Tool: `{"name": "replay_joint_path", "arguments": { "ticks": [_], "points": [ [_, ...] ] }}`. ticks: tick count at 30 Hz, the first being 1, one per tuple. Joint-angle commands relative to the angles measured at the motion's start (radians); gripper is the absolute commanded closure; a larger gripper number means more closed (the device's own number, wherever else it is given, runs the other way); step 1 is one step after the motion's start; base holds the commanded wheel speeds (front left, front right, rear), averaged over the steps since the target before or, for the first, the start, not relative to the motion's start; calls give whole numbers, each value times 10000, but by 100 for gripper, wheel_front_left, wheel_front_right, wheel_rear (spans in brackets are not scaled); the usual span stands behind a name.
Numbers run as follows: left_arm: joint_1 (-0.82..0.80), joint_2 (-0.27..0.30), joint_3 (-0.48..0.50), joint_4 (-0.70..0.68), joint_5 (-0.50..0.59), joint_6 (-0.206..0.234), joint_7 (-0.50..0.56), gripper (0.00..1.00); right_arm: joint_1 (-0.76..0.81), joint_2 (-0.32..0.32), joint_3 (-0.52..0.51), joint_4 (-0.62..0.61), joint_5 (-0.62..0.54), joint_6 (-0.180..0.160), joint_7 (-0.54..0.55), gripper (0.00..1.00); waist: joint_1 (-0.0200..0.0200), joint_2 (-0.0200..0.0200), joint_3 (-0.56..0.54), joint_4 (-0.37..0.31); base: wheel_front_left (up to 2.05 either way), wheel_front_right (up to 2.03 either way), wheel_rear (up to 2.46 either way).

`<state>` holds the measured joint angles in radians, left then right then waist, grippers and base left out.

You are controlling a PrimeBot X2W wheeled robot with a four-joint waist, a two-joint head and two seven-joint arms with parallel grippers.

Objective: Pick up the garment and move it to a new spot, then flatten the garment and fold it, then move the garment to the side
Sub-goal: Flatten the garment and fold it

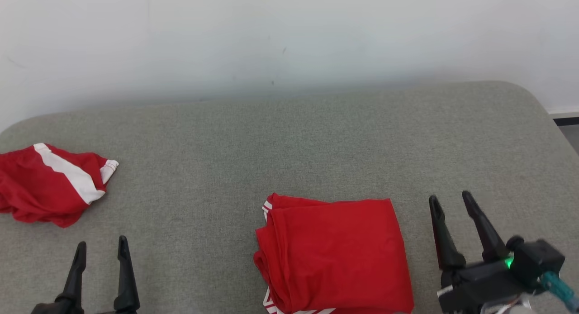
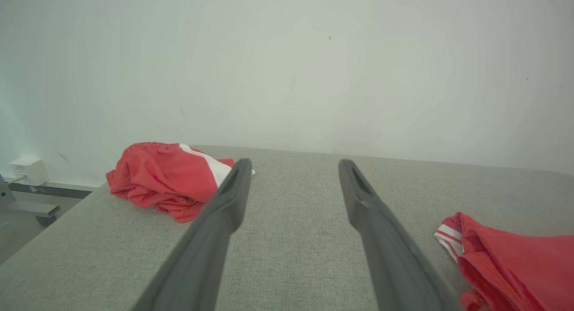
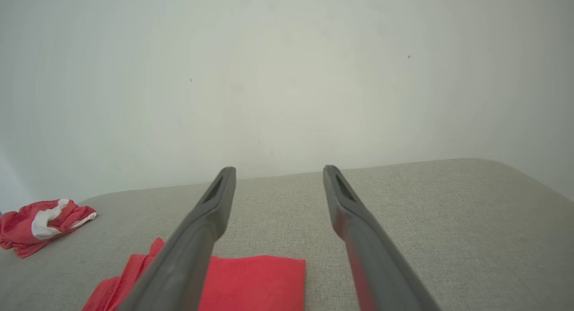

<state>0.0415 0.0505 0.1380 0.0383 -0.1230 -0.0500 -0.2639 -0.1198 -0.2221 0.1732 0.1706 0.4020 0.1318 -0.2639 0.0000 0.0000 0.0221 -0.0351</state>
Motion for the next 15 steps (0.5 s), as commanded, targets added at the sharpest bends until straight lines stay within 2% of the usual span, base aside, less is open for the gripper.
{"name": "replay_joint_path", "arguments": {
  "ticks": [1, 5, 15],
  "points": [
    [123, 1, -3, -3, 77, 28, 0, 0, 266, 43, -57, -164, -259, -26, -1, 0, 0, 0, -92, -43, 0, 0, 0],
    [391, 1, -101, 15, 256, 66, 0, 0, 977, 297, -289, -527, -762, -26, 0, 0, 0, 0, -224, -48, 0, 0, 0],
    [928, 53, -292, 87, 533, 0, 0, 0, 1765, 693, -800, -822, -1141, -26, -1, 0, 0, 0, -378, 120, 0, 0, 0]
  ]
}}
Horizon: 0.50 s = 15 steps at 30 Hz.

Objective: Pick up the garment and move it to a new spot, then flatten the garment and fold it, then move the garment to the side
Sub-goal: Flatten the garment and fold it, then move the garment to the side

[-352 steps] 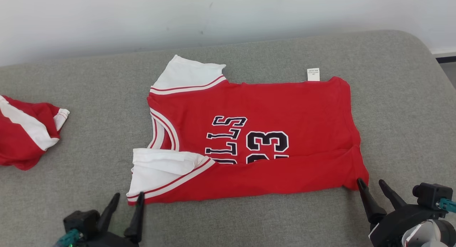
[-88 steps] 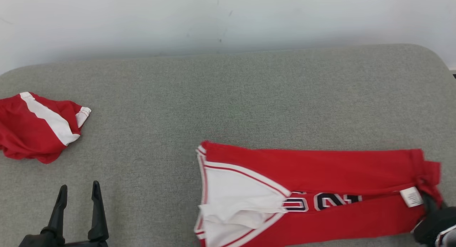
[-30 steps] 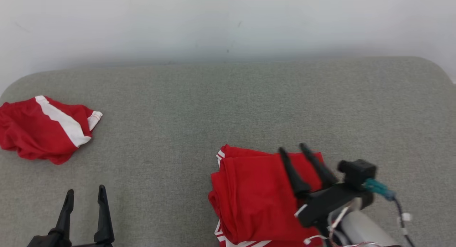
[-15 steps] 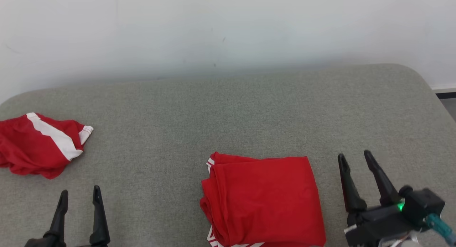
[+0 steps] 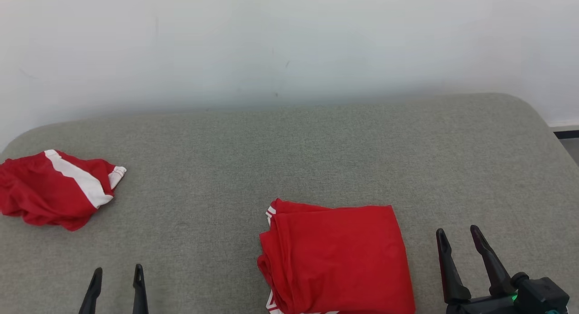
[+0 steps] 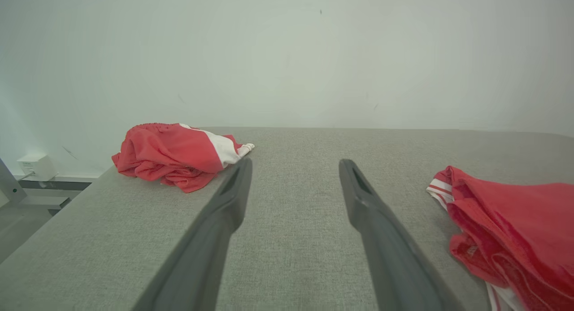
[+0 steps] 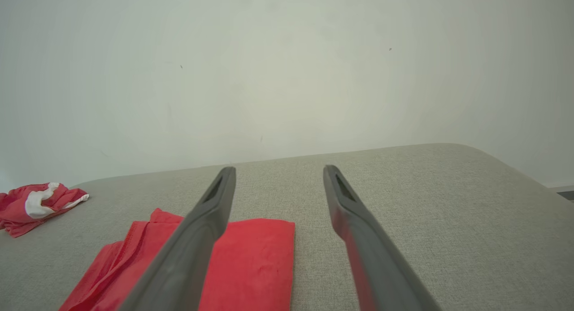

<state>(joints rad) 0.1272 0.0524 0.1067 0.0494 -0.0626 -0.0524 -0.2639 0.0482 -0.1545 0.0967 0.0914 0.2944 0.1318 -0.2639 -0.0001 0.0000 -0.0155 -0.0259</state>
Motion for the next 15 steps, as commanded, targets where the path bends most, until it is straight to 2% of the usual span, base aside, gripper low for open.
{"name": "replay_joint_path", "arguments": {
  "ticks": [1, 15],
  "points": [
    [104, 32, 34, -51, -120, 18, 0, 0, 99, 33, -58, -25, -81, -26, -1, 0, 1, 0, -3, 60, 0, 0, 0],
    [124, 9, 51, -60, -248, -330, 0, 0, 2, 59, 16, 295, -265, -26, -1, 0, 1, 0, -29, 188, 0, 0, 0]
  ]
}}
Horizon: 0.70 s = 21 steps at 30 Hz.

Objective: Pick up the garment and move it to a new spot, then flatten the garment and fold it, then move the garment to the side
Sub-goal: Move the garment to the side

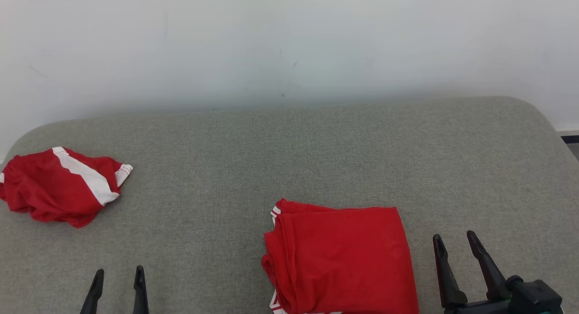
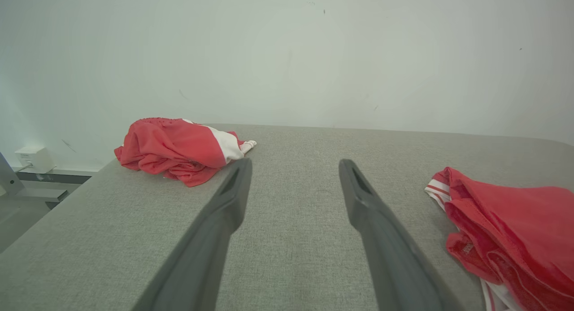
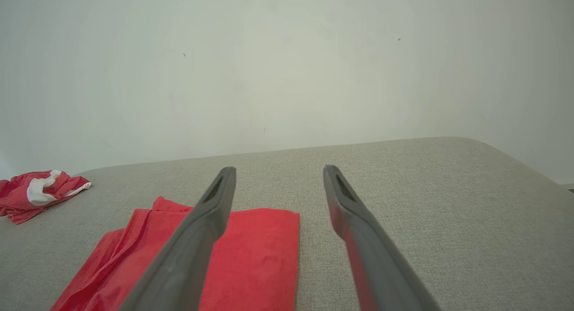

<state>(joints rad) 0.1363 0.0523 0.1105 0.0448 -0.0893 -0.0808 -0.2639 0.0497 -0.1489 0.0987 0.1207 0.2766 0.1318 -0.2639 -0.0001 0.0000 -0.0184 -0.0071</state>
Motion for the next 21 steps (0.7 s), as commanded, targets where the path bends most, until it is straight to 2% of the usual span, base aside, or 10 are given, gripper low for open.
{"name": "replay_joint_path", "arguments": {
  "ticks": [1, 13, 21],
  "points": [
    [30, 10, 19, -18, 13, -64, 0, 0, -19, 1, 1, 21, -89, -26, -1, 0, 1, 0, -1, -8, 0, 0, 0],
    [-47, -8, 115, 7, -21, -85, 0, 0, -259, 19, 100, 295, -32, -26, -1, 0, 1, 0, 38, -52, 0, 0, 0],
    [-297, -14, 0, 48, 6, -47, 0, 0, -1573, -386, 621, 1507, 180, -26, 474, 0, 1, 0, 354, 70, 0, 0, 0]
  ]
}}
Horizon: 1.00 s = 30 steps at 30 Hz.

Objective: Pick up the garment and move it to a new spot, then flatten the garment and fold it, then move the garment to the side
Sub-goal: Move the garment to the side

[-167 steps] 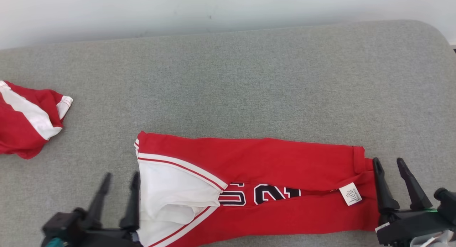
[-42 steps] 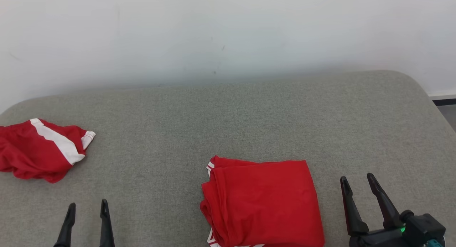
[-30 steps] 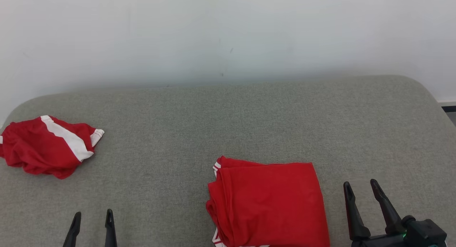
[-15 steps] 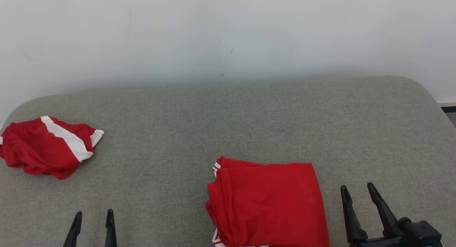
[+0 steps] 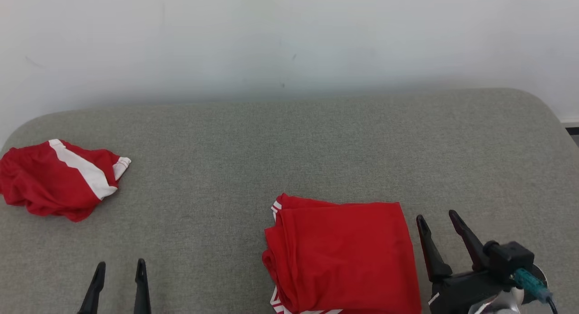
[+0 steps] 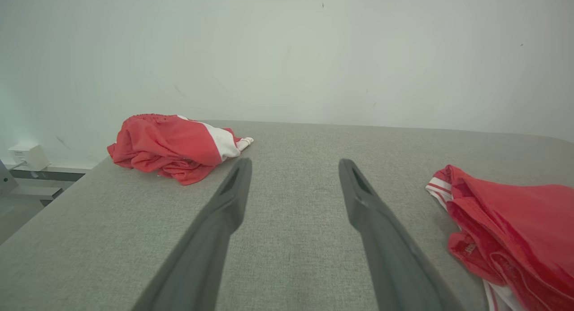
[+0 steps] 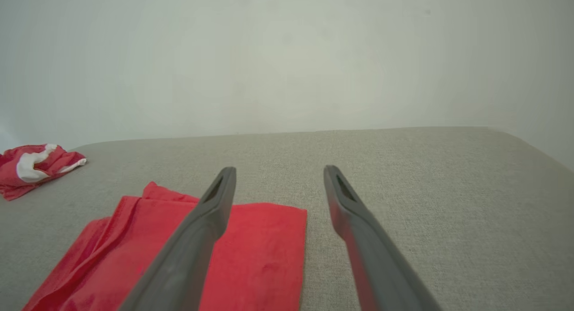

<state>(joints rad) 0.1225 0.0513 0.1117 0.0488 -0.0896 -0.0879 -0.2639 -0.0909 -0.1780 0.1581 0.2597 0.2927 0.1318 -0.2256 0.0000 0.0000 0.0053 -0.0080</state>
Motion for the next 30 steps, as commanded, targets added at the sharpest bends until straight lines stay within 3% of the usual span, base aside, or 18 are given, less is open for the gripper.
{"name": "replay_joint_path", "arguments": {
  "ticks": [1, 8, 22, 23, 24, 30],
  "points": [
    [-216, -3, -36, 15, 6, 18, 0, 0, -342, -132, 38, 331, 28, -26, 262, 0, 0, 0, 206, 130, 0, 0, 0],
    [-531, -5, -182, 73, -91, 89, 0, 0, -1376, -31, 82, 1806, 246, -26, 1017, 0, 0, 0, 780, 396, 0, 0, 0],
    [-871, -7, -429, 75, -277, 334, 0, 0, -1978, 180, 853, 4358, 777, -26, 890, 0, 0, 0, 1350, 494, 0, 0, 0],
    [-897, -7, -479, 68, -302, 375, 0, 0, -1986, 281, 1066, 4589, 957, -26, 907, 76, 0, 0, 1375, 463, 0, 0, 0],
    [-914, -9, -494, 62, -319, 414, 0, 0, -2014, 325, 1179, 4653, 1066, -26, 879, 100, 0, 0, 1391, 440, 0, 0, 0],
    [-1147, -7, -488, 201, -384, 353, 0, 0, -2657, 48, 1527, 4878, 1480, -31, 750, 100, 0, 0, 1551, 379, 0, 0, 0]
  ]
}}
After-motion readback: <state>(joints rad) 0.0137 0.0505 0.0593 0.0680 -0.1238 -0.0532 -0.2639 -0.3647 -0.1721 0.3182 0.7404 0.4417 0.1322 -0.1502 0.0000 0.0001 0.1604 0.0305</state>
